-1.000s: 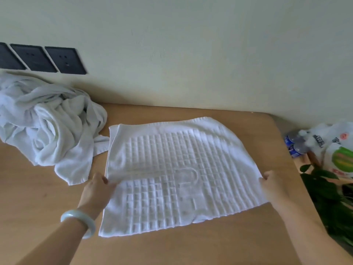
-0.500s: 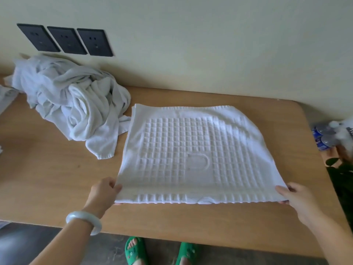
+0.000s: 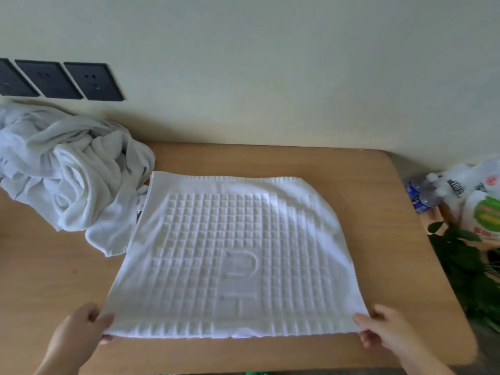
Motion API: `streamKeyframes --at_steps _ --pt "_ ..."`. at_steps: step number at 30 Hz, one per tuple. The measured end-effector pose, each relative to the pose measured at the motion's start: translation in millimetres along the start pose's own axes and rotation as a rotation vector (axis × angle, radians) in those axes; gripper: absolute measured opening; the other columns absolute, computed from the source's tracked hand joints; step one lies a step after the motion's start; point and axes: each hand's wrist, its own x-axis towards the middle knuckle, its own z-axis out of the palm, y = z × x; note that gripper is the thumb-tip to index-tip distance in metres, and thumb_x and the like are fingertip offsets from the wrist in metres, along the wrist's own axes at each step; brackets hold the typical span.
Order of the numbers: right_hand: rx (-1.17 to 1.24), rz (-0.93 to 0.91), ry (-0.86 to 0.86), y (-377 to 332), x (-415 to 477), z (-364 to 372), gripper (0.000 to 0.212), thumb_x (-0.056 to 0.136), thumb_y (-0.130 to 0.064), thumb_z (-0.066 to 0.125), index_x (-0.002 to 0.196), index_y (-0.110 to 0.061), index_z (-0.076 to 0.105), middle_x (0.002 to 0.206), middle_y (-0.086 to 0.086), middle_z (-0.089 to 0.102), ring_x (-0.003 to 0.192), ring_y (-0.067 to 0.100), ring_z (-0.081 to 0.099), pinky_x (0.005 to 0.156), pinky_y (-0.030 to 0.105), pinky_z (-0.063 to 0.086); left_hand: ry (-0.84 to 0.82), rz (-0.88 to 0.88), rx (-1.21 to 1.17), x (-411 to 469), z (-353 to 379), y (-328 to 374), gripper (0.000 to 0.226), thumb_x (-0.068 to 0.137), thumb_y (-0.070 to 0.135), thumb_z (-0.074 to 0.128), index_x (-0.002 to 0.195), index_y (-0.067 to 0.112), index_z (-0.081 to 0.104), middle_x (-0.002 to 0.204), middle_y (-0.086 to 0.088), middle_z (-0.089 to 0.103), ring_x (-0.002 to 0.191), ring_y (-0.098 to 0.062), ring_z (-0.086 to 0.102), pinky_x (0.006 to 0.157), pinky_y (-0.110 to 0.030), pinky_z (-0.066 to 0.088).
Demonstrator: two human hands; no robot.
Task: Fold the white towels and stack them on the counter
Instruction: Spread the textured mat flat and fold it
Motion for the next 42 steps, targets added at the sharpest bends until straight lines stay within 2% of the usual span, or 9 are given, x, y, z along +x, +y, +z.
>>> streamKeyframes --at_steps 4,8,11,16,20,22,25,34,42 --pt "0.126 -0.035 -0.074 -41.9 18.0 -0.8 0.039 0.091 -0.038 0.063 0.100 0.000 0.069 0.089 0.012 0.075 0.085 0.033 0.069 0.073 0.036 0.050 0.235 0.162 0.332 2.3 12.0 32.3 0.043 0.057 -0.004 0.076 0.092 0.009 0.054 0.102 -0.024 0.053 0.100 -0.046 0.049 0.088 -0.054 0.042" --pt "0.441 -0.121 -0.164 -111.8 51.0 10.0 0.030 0.097 -0.037 0.054 0.106 -0.013 0.069 0.102 0.002 0.073 0.099 0.019 0.067 0.090 0.037 0.050 0.265 0.866 0.466 -17.8 85.8 111.1 0.055 0.058 -0.001 0.086 0.109 -0.002 0.064 0.116 -0.022 0.060 0.104 -0.046 0.060 0.085 -0.058 0.051" --pt "0.598 -0.037 -0.162 -147.6 84.0 12.9 0.038 0.094 -0.034 0.060 0.112 -0.002 0.068 0.110 0.012 0.070 0.105 0.029 0.065 0.096 0.044 0.050 0.155 1.084 0.545 -24.6 140.4 153.0 0.050 0.093 0.030 0.054 0.135 0.004 0.052 0.147 -0.018 0.044 0.138 -0.034 0.039 0.115 -0.045 0.028" --pt "0.695 -0.040 -0.253 -186.8 103.6 9.2 0.028 0.088 -0.012 0.067 0.113 0.001 0.067 0.099 0.011 0.071 0.102 0.027 0.066 0.097 0.041 0.050 0.152 1.111 0.632 -7.4 173.9 163.1 0.063 0.101 0.048 0.016 0.149 0.016 0.040 0.159 -0.006 0.028 0.147 -0.024 0.024 0.115 -0.047 0.021" --pt "0.520 -0.640 0.132 -195.2 95.1 14.7 0.033 0.078 0.020 0.056 0.089 -0.010 0.065 0.084 0.005 0.065 0.076 0.011 0.060 0.072 0.018 0.047 0.186 1.098 0.581 -5.5 175.5 164.5 0.064 0.098 0.049 0.017 0.143 0.016 0.049 0.152 -0.007 0.042 0.144 -0.022 0.028 0.116 -0.041 0.020" --pt "0.109 -0.978 0.352 -176.4 93.1 22.1 0.043 0.072 0.025 0.051 0.083 -0.014 0.065 0.087 -0.004 0.066 0.085 0.000 0.060 0.077 0.009 0.042 0.209 1.097 0.565 -5.4 176.0 164.8 0.064 0.097 0.050 0.018 0.141 0.016 0.051 0.150 -0.008 0.045 0.144 -0.020 0.027 0.115 -0.038 0.019" --pt "-0.322 -1.206 0.323 -138.2 104.6 33.4 0.047 0.075 0.016 0.046 0.091 -0.025 0.063 0.107 -0.014 0.063 0.117 -0.008 0.049 0.094 0.004 0.033 0.210 1.096 0.556 -4.7 176.8 164.5 0.064 0.096 0.049 0.019 0.137 0.015 0.055 0.148 -0.008 0.047 0.143 -0.020 0.027 0.114 -0.038 0.020" --pt "-0.205 -0.853 0.453 -164.9 134.3 49.1 0.052 0.083 0.000 0.068 0.132 -0.010 0.053 0.127 0.005 0.059 0.111 0.025 0.055 0.092 0.028 0.040 0.202 1.094 0.599 -5.3 175.1 163.5 0.064 0.097 0.048 0.018 0.145 0.016 0.046 0.155 -0.007 0.038 0.144 -0.022 0.030 0.115 -0.044 0.023" --pt "-0.007 -0.531 0.447 -211.0 155.6 26.9 0.048 0.078 -0.001 0.068 0.124 -0.011 0.054 0.095 0.001 0.062 0.088 0.021 0.059 0.077 0.031 0.046 0.188 1.072 0.656 -6.3 175.3 164.1 0.065 0.100 0.048 0.013 0.149 0.016 0.038 0.157 -0.007 0.032 0.146 -0.022 0.025 0.113 -0.047 0.022"
